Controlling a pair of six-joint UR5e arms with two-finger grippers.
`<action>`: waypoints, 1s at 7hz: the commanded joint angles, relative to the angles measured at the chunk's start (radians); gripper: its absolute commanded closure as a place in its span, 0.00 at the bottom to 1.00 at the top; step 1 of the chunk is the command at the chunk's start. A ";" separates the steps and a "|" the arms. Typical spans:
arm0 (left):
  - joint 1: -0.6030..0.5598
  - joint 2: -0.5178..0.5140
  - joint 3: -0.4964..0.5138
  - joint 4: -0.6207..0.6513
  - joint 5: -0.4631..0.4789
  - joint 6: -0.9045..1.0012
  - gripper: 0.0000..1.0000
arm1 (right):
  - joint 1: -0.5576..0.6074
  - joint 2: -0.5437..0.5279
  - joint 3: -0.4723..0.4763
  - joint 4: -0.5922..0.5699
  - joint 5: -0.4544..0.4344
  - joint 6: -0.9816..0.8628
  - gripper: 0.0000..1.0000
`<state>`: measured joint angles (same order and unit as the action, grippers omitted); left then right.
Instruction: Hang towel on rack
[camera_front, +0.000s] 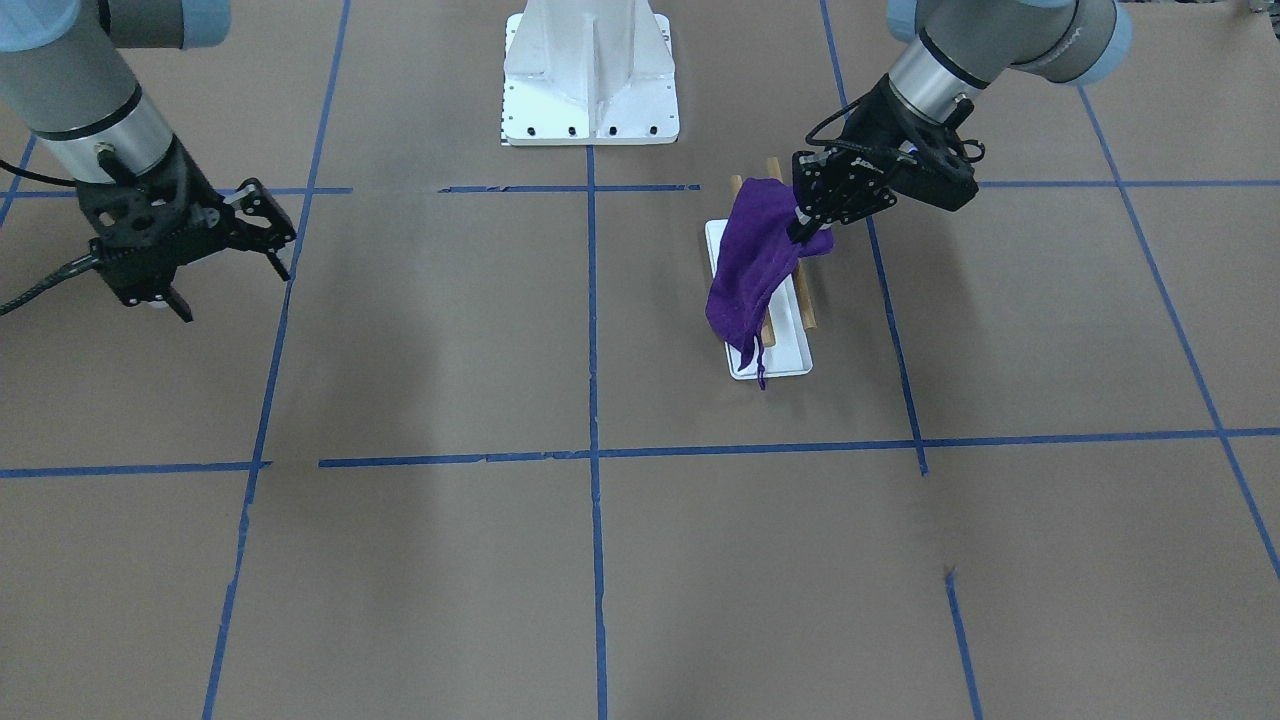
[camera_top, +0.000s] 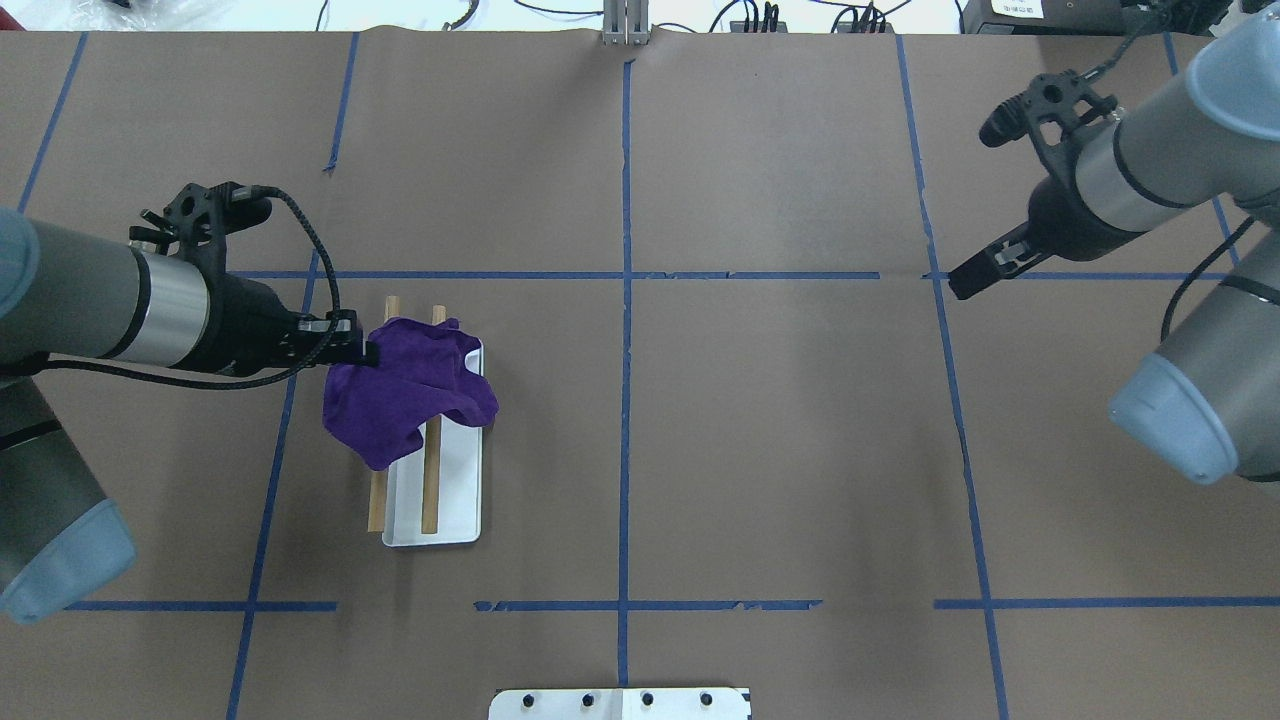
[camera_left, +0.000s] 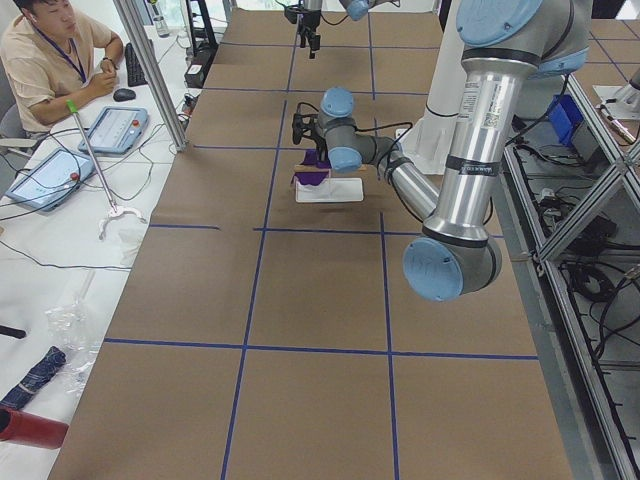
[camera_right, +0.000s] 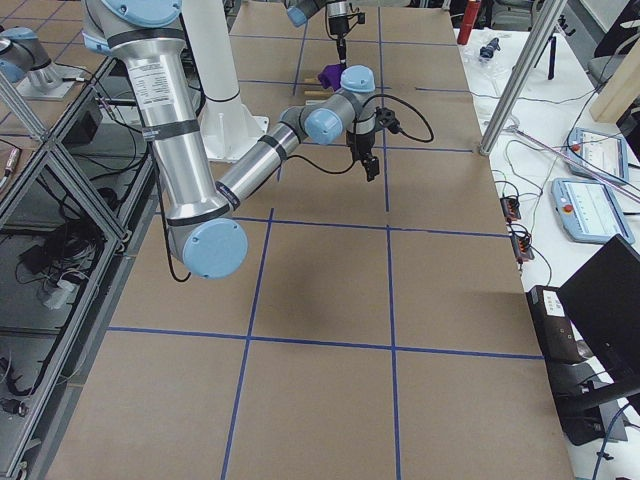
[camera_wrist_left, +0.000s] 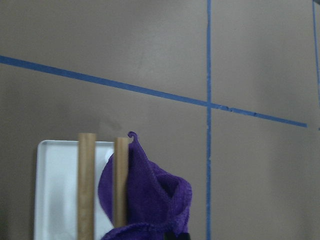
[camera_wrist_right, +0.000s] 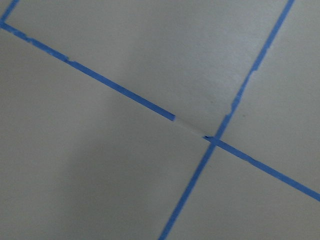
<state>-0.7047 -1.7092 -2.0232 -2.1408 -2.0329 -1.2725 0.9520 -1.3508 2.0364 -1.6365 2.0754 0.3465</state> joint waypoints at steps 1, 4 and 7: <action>-0.001 0.078 0.007 -0.028 0.000 0.118 1.00 | 0.065 -0.066 -0.001 -0.029 -0.001 -0.066 0.00; -0.004 0.072 0.018 -0.028 0.000 0.133 0.48 | 0.091 -0.119 0.002 -0.017 -0.014 -0.067 0.00; -0.045 0.079 0.024 -0.011 -0.024 0.321 0.00 | 0.117 -0.232 -0.007 -0.016 -0.015 -0.067 0.00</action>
<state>-0.7201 -1.6365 -2.0036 -2.1603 -2.0394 -1.0449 1.0569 -1.5218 2.0354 -1.6535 2.0666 0.2792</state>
